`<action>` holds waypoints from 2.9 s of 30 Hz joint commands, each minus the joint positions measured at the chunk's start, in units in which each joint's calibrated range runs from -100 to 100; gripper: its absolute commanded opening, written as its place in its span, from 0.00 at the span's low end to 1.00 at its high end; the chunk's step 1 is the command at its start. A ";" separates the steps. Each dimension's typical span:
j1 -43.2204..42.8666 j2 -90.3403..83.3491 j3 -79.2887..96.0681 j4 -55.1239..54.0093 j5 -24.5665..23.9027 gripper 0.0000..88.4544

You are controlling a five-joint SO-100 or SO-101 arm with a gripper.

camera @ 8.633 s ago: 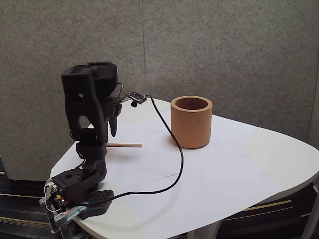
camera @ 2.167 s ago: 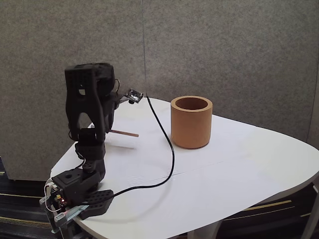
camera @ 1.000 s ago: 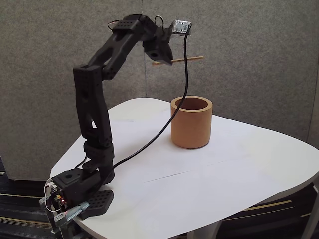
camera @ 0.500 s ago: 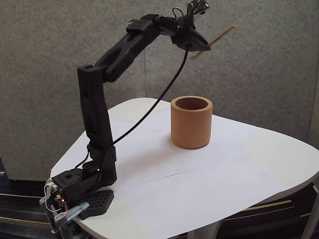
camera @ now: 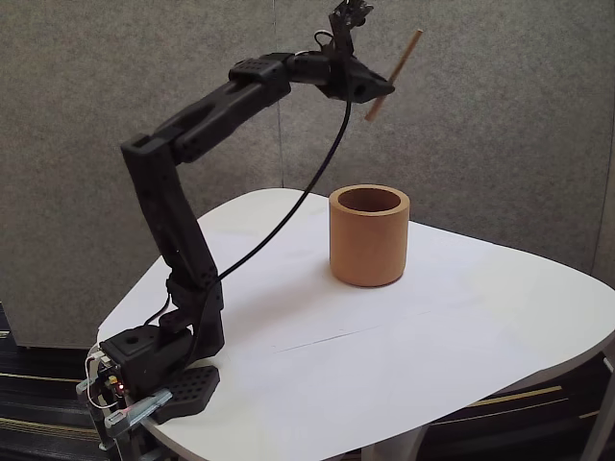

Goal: Grab the pen and put it in the pen holder.

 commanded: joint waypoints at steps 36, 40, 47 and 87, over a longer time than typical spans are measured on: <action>-0.11 -10.54 50.99 -55.42 9.09 0.01; -0.11 -8.26 52.62 -55.42 9.04 0.01; -0.18 -1.51 49.10 -55.51 8.88 0.01; -0.84 9.15 50.36 -65.85 10.62 0.01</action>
